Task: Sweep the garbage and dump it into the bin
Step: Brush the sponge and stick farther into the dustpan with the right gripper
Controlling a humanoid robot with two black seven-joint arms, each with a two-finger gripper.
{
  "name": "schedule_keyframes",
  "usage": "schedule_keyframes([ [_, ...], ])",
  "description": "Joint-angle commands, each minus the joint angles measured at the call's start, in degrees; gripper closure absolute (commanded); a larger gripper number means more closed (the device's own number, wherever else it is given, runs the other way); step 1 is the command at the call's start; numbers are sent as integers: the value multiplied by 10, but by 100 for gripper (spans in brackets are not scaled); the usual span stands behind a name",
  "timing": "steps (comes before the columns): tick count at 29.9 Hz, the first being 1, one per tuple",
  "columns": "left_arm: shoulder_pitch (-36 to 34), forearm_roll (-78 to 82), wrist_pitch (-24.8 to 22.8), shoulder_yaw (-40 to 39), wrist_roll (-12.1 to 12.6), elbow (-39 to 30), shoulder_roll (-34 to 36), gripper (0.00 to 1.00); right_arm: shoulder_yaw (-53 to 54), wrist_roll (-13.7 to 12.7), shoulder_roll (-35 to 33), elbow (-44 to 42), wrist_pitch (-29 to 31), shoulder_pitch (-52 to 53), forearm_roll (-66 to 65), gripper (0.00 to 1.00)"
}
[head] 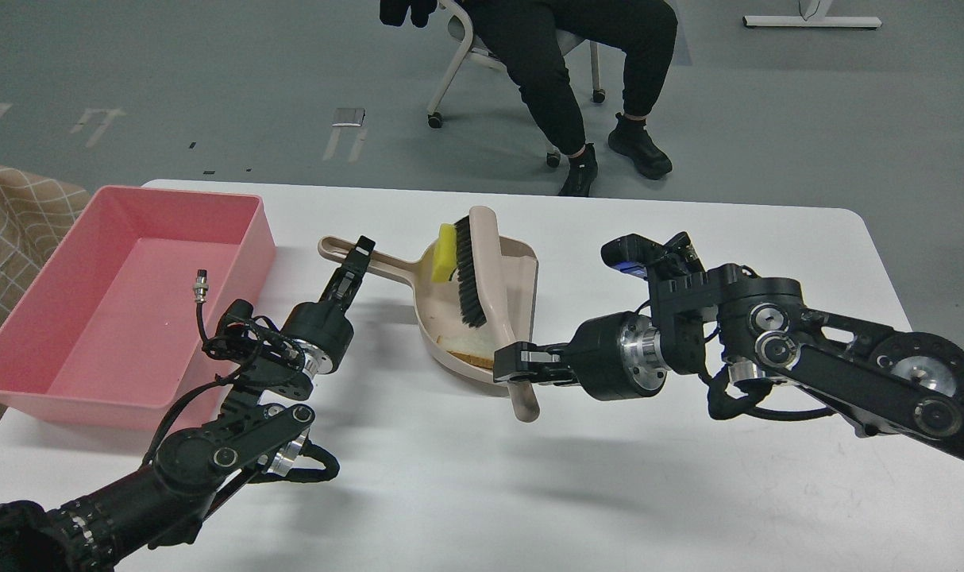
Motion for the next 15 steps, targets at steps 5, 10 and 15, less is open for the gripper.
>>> schedule_keyframes([
  [5, 0, 0, 0, -1, 0, 0, -1, 100, 0, 0, -65, 42, 0, -7, 5, 100],
  [10, -1, 0, 0, -1, 1, 0, -1, 100, 0, 0, -87, 51, 0, -8, 12, 100],
  [15, -1, 0, 0, -1, 1, 0, -1, 100, -2, 0, -85, 51, 0, -13, 12, 100],
])
